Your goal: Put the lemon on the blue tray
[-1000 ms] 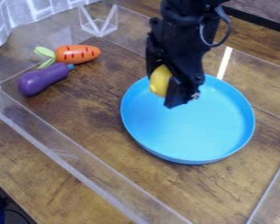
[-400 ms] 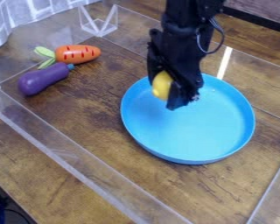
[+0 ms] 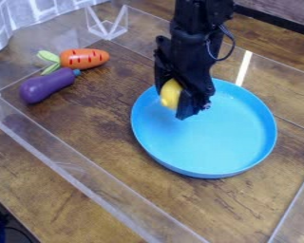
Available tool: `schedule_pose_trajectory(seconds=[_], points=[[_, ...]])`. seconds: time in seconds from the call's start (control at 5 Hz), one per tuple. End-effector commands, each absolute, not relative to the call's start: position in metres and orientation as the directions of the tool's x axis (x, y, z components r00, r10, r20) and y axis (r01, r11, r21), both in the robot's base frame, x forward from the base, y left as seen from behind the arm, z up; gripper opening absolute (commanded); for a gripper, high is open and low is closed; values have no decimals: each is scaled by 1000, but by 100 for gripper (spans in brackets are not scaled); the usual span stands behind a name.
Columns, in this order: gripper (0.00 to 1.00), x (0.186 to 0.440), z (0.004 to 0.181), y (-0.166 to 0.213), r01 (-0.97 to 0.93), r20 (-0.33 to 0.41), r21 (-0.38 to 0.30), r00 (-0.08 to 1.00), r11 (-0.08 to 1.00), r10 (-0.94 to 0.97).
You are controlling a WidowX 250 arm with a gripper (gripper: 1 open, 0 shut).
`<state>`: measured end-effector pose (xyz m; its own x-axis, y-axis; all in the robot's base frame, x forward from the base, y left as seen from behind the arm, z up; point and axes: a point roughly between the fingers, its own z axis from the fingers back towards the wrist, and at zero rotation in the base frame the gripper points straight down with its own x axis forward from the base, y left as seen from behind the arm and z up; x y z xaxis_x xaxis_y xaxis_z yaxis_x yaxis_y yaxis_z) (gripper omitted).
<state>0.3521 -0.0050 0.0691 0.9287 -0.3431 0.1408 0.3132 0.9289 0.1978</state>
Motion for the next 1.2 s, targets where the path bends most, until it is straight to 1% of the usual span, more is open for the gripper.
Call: schedule_pose_trajectory(seconds=[0.0, 0.2, 1.0], points=[[100, 364, 93, -8, 289, 223, 215, 916, 933, -334], [100, 364, 95, -8, 285, 219, 216, 918, 934, -331], [100, 365, 78, 3, 278, 190, 218, 928, 935, -320]])
